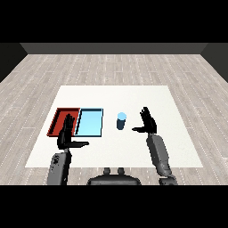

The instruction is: Pick the blue can and put it in the blue box

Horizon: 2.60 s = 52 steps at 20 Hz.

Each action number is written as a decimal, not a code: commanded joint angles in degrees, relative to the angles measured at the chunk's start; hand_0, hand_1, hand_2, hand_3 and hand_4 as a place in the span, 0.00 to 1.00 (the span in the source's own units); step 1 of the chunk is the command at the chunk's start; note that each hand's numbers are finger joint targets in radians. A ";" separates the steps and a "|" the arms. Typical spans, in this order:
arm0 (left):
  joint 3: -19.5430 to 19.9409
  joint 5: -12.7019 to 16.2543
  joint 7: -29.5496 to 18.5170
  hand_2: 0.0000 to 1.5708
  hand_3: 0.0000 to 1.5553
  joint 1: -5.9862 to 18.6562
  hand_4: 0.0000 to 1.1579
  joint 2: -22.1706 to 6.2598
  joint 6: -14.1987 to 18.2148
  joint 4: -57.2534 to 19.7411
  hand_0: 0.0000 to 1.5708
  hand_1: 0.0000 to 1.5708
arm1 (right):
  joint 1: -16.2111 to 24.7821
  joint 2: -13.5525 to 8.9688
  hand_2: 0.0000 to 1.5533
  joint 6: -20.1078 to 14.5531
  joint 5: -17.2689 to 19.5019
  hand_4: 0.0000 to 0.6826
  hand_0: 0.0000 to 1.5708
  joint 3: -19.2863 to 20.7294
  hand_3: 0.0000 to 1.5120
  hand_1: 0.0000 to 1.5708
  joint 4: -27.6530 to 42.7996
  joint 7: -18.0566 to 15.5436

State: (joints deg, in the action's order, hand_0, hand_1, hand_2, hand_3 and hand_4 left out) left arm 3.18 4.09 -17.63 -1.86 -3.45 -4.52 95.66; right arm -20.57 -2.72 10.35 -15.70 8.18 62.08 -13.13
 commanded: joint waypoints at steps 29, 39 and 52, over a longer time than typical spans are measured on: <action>-1.73 -1.60 -1.49 0.00 0.00 -0.51 0.00 2.28 0.86 -1.16 0.00 0.00 | -22.74 2.72 0.00 -11.00 -8.71 0.00 0.00 -14.40 0.00 0.00 -34.82 -12.28; 1.22 3.10 5.83 0.00 0.00 0.58 0.00 -0.10 -0.31 5.39 0.00 0.00 | -26.81 2.72 0.00 -14.67 -21.35 0.00 0.00 -28.36 0.00 0.00 -39.59 -14.30; 0.71 2.21 2.62 0.00 0.00 -1.62 0.00 0.70 -0.07 3.81 0.00 0.00 | -29.46 2.72 0.00 -13.91 -28.96 0.00 0.00 -34.50 0.00 0.00 -44.44 -15.75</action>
State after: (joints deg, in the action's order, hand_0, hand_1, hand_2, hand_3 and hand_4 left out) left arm 4.17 6.45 -15.82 -3.10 -3.07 -5.07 98.34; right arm -49.05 -0.02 -4.13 -42.56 -24.60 19.04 -28.17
